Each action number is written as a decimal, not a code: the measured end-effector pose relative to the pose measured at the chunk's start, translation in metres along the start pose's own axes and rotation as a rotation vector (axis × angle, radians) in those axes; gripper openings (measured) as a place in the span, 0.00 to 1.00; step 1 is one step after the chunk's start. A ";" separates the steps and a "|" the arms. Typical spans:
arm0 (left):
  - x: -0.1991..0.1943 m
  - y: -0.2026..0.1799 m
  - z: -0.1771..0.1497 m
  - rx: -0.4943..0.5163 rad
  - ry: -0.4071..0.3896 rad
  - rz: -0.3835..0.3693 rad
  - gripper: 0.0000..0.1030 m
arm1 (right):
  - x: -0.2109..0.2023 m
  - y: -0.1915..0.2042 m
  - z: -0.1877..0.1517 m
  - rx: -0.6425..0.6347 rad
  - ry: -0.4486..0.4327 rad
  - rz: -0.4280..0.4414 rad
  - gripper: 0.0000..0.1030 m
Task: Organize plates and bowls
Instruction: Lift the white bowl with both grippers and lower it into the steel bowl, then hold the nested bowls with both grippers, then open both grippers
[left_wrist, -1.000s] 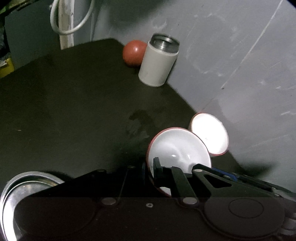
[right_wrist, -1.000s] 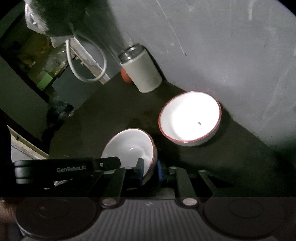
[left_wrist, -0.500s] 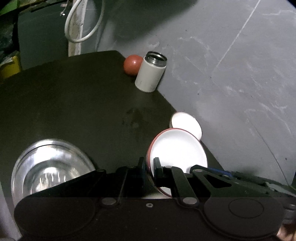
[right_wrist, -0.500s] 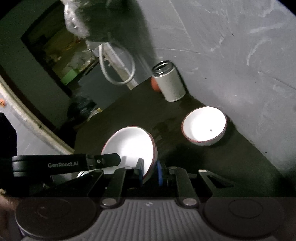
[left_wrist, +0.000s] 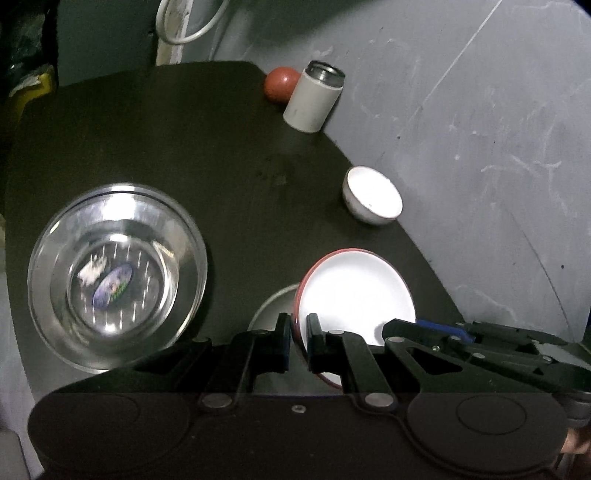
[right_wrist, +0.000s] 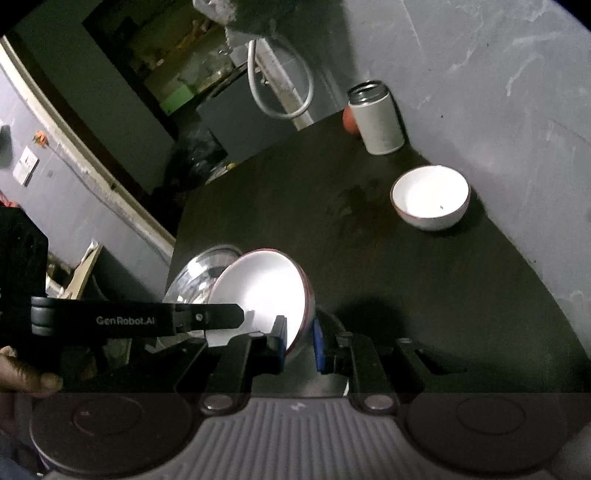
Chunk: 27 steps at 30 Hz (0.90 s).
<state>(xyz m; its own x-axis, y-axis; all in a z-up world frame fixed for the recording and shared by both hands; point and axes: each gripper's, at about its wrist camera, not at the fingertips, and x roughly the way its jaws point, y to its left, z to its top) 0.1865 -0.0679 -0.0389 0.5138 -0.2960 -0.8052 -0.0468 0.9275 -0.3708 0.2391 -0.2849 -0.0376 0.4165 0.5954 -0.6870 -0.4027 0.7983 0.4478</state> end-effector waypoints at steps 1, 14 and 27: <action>0.001 0.000 -0.002 -0.002 0.008 0.004 0.08 | 0.000 0.000 -0.002 -0.005 0.007 0.002 0.17; 0.016 0.001 -0.015 -0.017 0.104 0.040 0.09 | 0.008 0.003 -0.012 -0.034 0.112 -0.028 0.17; 0.023 0.002 -0.022 -0.036 0.150 0.046 0.10 | 0.016 0.005 -0.015 -0.052 0.170 -0.045 0.18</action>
<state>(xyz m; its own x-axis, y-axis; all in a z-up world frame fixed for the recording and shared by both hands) 0.1791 -0.0780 -0.0683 0.3765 -0.2863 -0.8810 -0.0992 0.9331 -0.3457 0.2317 -0.2727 -0.0550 0.2927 0.5320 -0.7946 -0.4302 0.8154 0.3875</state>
